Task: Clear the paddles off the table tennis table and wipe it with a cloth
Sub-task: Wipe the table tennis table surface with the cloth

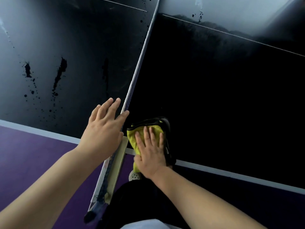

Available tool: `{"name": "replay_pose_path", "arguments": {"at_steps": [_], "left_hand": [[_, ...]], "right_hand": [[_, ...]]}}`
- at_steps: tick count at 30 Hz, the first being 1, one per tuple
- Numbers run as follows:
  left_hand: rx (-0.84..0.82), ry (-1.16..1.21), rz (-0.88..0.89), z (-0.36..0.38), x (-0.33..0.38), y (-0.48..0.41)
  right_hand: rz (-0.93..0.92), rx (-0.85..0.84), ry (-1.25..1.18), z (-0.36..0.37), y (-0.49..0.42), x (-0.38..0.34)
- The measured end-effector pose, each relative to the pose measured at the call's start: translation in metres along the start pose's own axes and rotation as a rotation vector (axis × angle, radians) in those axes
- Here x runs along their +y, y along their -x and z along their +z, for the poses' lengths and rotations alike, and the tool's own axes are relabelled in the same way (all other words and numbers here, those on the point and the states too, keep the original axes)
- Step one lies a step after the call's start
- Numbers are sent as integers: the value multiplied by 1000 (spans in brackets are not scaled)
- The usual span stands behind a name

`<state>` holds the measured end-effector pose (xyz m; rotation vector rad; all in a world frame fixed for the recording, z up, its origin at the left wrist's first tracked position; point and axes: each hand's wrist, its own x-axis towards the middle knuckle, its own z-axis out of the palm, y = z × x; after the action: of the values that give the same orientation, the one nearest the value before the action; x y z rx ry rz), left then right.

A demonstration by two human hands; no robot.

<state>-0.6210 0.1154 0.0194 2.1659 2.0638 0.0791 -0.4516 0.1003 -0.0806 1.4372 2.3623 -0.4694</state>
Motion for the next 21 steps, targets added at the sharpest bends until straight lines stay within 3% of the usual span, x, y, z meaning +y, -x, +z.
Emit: {"name": "replay_pose_path", "arguments": {"at_steps": [10, 15, 21], "left_hand": [[98, -104, 57, 17, 62, -5], [11, -124, 68, 35, 108, -8], [-95, -99, 49, 61, 166, -9]], "right_hand": [[-134, 32, 5, 5, 10, 57], [-51, 109, -24, 21, 35, 136], [127, 52, -14, 26, 78, 241]]}}
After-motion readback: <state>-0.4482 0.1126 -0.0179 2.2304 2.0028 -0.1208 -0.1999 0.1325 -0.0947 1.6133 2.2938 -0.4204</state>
